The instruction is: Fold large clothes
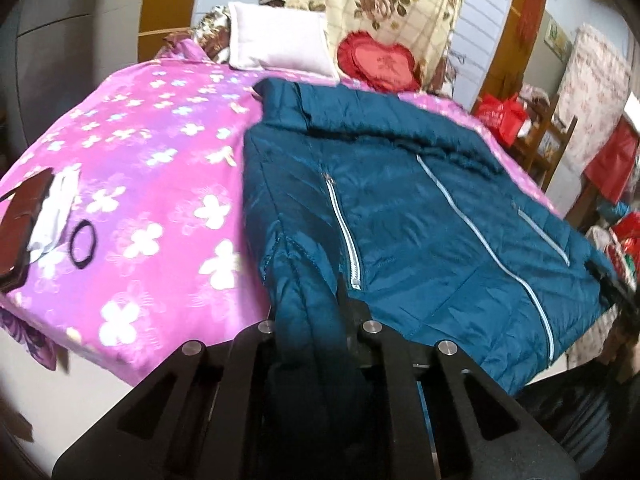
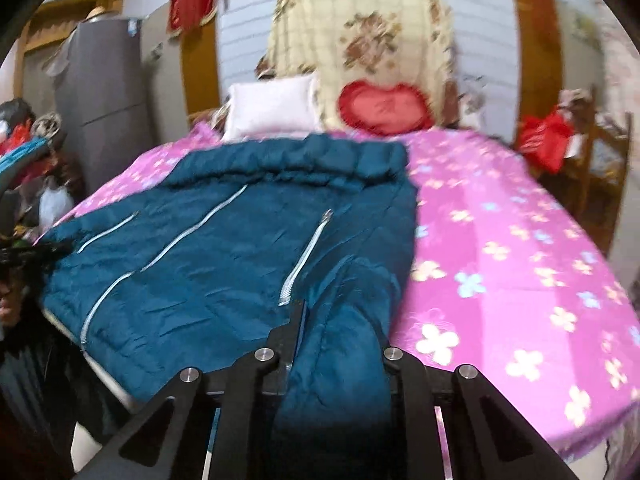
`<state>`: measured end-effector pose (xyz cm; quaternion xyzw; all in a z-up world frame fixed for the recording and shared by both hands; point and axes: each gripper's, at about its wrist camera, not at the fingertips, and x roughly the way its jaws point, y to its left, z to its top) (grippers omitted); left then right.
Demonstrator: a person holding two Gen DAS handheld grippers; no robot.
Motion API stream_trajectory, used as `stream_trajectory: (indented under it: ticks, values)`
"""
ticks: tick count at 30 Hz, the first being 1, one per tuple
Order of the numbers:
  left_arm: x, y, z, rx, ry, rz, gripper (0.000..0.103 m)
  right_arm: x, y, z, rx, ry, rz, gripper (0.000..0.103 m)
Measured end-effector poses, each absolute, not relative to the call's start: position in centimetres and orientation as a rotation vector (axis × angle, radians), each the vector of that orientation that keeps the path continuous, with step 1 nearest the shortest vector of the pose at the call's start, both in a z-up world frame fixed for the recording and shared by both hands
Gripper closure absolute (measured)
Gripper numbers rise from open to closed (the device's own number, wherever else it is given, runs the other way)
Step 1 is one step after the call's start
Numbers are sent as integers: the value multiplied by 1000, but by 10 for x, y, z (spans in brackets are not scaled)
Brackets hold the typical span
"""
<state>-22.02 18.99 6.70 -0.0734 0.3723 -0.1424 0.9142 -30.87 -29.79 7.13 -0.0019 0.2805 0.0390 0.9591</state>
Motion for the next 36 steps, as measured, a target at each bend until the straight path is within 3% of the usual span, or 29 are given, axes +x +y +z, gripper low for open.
stream_trajectory:
  ticks: [22, 29, 36]
  values:
    - [-325, 234, 164, -300, 483, -319, 93, -430, -286, 165, 11, 321, -32, 85]
    - [-318, 227, 201, -266, 378, -289, 93, -422, -291, 196, 0, 214, -47, 85]
    - [-263, 213, 188, -257, 392, -186, 93, -369, -289, 196, 24, 184, -86, 85]
